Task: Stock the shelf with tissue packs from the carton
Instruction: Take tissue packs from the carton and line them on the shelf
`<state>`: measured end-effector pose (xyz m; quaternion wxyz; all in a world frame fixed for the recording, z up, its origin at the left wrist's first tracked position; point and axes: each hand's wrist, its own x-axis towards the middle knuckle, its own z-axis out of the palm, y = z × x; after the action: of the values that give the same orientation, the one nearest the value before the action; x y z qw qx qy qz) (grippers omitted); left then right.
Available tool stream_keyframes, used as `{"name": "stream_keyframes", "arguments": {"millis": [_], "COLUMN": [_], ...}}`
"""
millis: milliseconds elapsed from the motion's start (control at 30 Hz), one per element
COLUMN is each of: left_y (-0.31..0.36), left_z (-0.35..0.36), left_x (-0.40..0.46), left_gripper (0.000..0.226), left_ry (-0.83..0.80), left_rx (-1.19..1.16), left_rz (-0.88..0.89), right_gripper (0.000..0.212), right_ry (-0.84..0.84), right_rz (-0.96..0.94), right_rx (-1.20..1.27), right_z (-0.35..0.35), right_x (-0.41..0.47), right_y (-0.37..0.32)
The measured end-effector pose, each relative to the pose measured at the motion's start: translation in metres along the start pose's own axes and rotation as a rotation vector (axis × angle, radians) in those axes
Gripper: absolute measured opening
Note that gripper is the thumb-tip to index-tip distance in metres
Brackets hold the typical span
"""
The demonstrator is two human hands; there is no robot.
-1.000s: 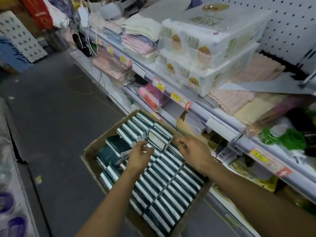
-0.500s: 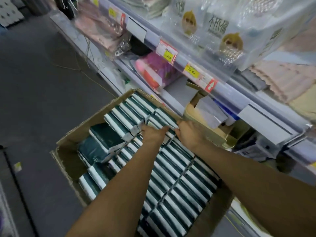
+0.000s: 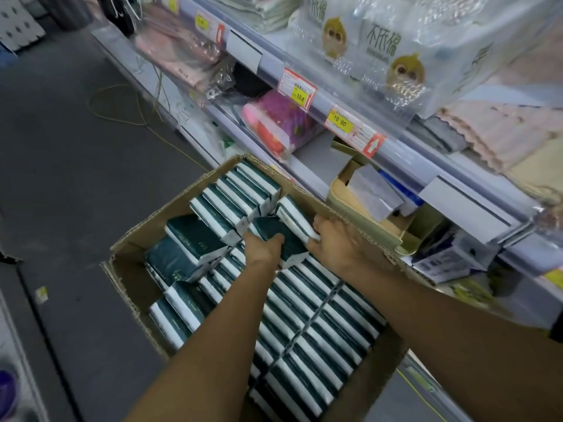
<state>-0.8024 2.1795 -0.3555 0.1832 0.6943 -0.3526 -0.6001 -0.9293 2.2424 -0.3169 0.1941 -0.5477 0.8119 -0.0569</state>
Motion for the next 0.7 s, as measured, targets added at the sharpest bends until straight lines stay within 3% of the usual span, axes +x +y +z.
{"name": "stream_keyframes", "arguments": {"millis": [133, 200, 300, 333, 400, 500, 633, 700], "left_y": [-0.003, -0.002, 0.007, 0.013, 0.025, 0.036, 0.041, 0.044], "left_z": [-0.023, -0.035, -0.047, -0.05, -0.053, -0.056, -0.056, -0.053], "left_x": [-0.056, -0.087, -0.138, -0.16, -0.204, -0.26, -0.314, -0.339], "left_gripper": [0.078, 0.059, 0.018, 0.018, 0.039, 0.055, 0.025, 0.017], "left_ry": [-0.073, -0.101, -0.118, -0.143, -0.222, -0.346, -0.405, -0.421], "left_rx": [-0.01, -0.013, -0.034, -0.065, -0.132, -0.149, -0.199, -0.212], "left_rz": [0.157, 0.215, 0.169, 0.148, 0.133, 0.196, 0.239, 0.272], "right_gripper": [0.014, 0.013, 0.015, 0.018, 0.028, 0.028, 0.029, 0.039], "right_ry": [0.023, 0.069, 0.208, 0.247, 0.319, 0.413, 0.5, 0.496], "right_rz": [-0.002, -0.046, -0.13, -0.167, -0.246, -0.337, -0.391, -0.334], "right_rx": [0.273, 0.342, 0.426, 0.419, 0.382, 0.372, 0.485, 0.687], "right_z": [-0.033, -0.051, -0.066, -0.07, -0.083, -0.117, -0.161, -0.179], "right_x": [-0.053, -0.088, -0.131, -0.143, -0.165, -0.202, -0.254, -0.281], "right_y": [0.0, 0.001, 0.005, 0.008, 0.014, 0.019, 0.029, 0.031]}}
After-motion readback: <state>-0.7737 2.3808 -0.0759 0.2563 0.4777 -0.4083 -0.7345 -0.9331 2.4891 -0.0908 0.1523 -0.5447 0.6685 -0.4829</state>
